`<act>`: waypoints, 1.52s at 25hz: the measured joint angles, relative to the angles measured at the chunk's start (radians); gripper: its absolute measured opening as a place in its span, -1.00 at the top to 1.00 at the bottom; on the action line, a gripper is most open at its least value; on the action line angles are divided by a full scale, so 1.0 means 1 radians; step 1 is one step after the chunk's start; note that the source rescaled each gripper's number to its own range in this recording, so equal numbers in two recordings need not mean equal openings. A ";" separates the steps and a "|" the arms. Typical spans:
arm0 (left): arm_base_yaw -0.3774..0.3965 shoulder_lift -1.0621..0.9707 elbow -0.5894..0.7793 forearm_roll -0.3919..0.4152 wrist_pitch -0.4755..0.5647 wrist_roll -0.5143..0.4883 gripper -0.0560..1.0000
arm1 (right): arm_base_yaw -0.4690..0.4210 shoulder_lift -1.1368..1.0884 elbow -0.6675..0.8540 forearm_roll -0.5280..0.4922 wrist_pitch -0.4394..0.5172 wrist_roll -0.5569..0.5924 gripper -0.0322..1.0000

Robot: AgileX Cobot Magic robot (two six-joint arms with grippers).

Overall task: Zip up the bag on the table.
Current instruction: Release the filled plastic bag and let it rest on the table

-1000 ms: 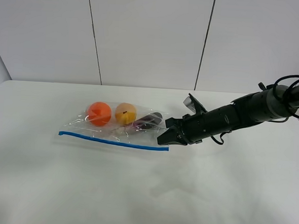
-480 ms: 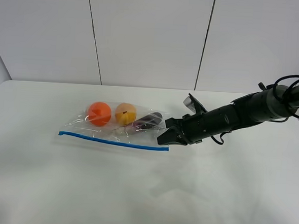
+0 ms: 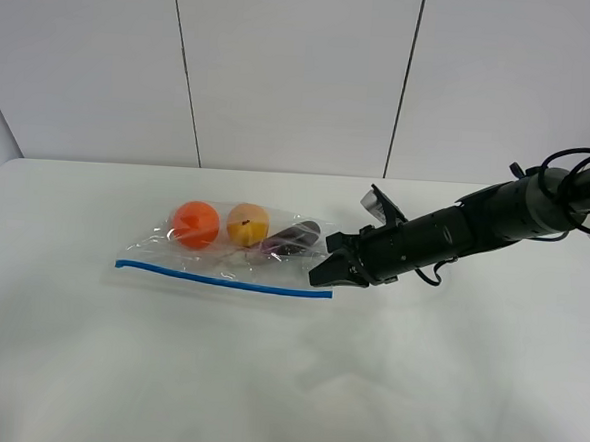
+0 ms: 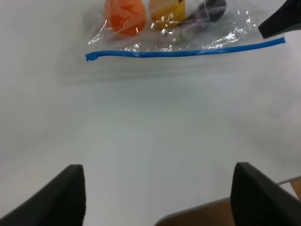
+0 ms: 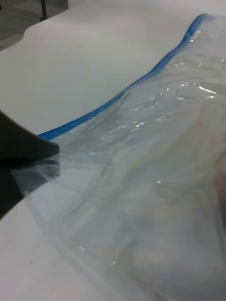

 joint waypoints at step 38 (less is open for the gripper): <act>0.000 -0.005 0.000 -0.007 0.000 0.000 -0.60 | -0.046 -0.084 -0.059 -0.035 -0.039 0.030 -0.97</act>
